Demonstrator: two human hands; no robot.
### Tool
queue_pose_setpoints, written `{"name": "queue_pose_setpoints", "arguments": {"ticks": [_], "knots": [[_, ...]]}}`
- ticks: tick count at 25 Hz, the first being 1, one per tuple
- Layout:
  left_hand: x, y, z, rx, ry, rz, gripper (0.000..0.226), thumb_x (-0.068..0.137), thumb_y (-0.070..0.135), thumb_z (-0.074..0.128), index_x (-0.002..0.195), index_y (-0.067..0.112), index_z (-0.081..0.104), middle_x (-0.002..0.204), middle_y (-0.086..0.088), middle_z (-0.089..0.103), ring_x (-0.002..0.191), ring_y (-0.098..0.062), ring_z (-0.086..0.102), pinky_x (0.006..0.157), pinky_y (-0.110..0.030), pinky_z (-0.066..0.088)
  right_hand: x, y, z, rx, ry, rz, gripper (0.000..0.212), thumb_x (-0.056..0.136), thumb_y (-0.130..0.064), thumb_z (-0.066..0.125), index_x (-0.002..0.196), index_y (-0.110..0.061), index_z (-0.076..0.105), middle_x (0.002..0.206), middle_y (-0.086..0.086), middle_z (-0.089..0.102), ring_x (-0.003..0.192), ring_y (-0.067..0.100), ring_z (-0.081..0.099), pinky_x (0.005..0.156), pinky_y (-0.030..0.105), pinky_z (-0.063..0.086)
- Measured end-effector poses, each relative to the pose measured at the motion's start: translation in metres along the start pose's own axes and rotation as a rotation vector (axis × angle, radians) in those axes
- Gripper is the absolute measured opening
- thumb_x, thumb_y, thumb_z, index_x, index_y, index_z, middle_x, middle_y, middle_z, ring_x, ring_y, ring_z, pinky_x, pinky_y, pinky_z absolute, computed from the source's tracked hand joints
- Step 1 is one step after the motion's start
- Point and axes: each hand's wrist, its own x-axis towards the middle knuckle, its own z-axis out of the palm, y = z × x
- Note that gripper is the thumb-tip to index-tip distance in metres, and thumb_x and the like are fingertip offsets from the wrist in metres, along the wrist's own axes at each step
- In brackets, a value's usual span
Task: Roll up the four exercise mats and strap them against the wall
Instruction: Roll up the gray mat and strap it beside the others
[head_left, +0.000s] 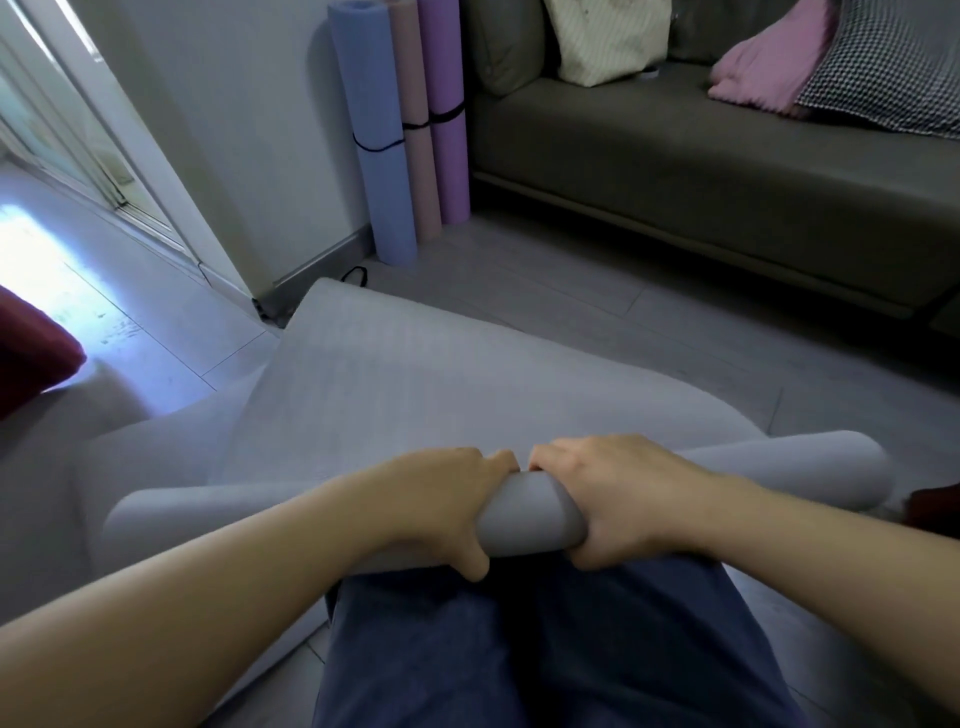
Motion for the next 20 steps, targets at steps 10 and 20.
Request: {"name": "queue_pose_setpoints", "arguments": {"ticks": [10,20], "knots": [[0.027,-0.024,-0.013,-0.113,-0.249,-0.055,0.071,0.072,0.051,0.073,0.131,0.033,0.037,0.123,0.004,0.044,0.111,-0.018,0.049,0.095,-0.038,0.044,0.006,0.019,0.036,-0.254,0.343,-0.055,0.067,0.053,-0.048,0.075,0.112,-0.021,0.056,0.09,-0.002,0.061,0.075,0.022,0.06,0.059,0.031,0.046],[0.012,-0.007,0.037,0.249,0.471,-0.244,0.069,0.074,0.04,0.063,0.132,0.03,0.028,0.117,0.0,0.049,0.103,-0.024,0.053,0.084,-0.036,0.039,0.046,0.025,-0.019,0.228,-0.321,0.09,0.054,0.066,-0.037,0.084,0.107,-0.029,0.05,0.096,-0.011,0.056,0.091,0.015,0.054,0.067,0.023,0.043]]}}
